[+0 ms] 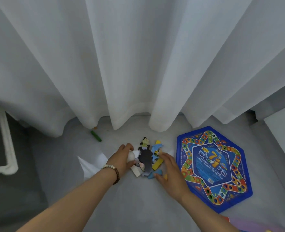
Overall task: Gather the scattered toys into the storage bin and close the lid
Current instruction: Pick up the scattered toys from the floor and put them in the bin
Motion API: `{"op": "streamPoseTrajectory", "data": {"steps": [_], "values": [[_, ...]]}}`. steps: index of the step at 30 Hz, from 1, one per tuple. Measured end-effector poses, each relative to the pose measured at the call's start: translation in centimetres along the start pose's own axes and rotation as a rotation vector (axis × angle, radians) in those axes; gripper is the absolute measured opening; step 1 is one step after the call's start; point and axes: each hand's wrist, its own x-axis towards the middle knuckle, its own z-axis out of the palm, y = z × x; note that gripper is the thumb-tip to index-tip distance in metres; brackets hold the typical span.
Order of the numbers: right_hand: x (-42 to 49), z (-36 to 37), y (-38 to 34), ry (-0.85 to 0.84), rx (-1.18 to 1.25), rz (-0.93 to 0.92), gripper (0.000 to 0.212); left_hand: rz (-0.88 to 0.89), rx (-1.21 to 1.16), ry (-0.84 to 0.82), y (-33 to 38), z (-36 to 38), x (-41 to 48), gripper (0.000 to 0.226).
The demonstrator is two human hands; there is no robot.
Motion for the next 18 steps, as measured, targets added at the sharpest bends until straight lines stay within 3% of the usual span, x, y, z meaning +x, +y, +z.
{"op": "streamPoseTrajectory", "data": {"steps": [6,9,13,15,18], "values": [[-1.6,0.1,0.1,0.13,-0.092,0.123,0.047,-0.005,-0.14,0.052,0.9,-2.5,-2.6,0.032],[-4.0,0.0,0.1,0.146,-0.214,0.086,0.035,0.018,-0.189,0.104,2.5,-4.8,-5.5,0.028],[-8.2,1.3,2.5,0.09,-0.444,0.018,0.061,0.001,-0.193,0.13,3.1,-7.7,-10.5,0.028],[-9.6,1.5,3.6,0.06,-0.421,0.056,0.068,-0.054,-0.23,0.161,2.7,-9.4,-13.0,0.028],[-11.0,0.5,-1.7,-0.026,-0.202,0.196,0.056,-0.099,-0.271,0.214,2.5,-12.2,-16.7,0.03]]}}
